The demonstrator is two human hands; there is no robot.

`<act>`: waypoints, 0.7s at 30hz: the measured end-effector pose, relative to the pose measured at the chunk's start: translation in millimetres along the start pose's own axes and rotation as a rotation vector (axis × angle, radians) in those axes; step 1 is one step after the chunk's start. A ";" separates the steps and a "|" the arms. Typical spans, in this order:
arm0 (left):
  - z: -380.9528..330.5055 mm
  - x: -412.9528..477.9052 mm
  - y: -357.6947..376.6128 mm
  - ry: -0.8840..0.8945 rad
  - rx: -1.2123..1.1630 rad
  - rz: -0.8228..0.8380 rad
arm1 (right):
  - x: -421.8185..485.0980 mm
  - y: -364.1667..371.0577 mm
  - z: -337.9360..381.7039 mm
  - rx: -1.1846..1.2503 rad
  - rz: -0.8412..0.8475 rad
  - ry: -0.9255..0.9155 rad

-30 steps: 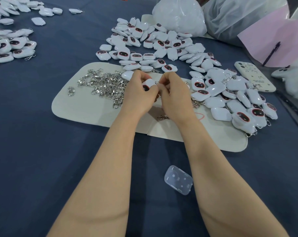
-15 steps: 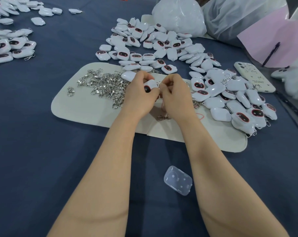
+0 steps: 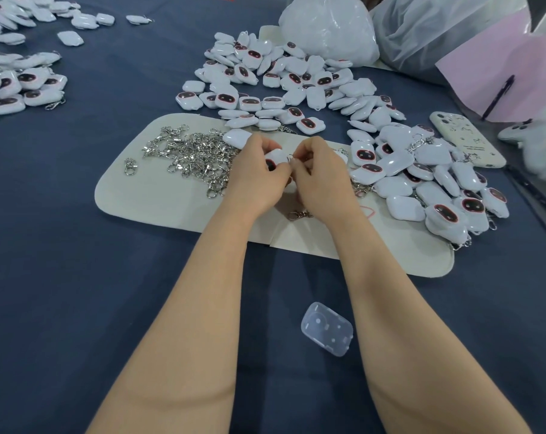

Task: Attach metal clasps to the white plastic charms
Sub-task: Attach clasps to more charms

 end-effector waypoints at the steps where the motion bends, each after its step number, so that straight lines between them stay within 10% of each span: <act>1: 0.4 0.1 0.4 -0.010 -0.019 0.001 | -0.1 -0.2 0.3 0.003 -0.004 0.000; 21: 0.4 -2.2 -2.7 -0.082 -0.228 0.022 | -0.9 -1.3 -2.1 0.138 -0.045 0.043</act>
Point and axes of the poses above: each hand's wrist, its own x-axis towards the middle knuckle, its own y-axis out of the palm, z = x × y, the point moved 5 cm from there along x, towards the middle knuckle, and after that the axes turned 15 degrees about x, right-handed, at the moved point
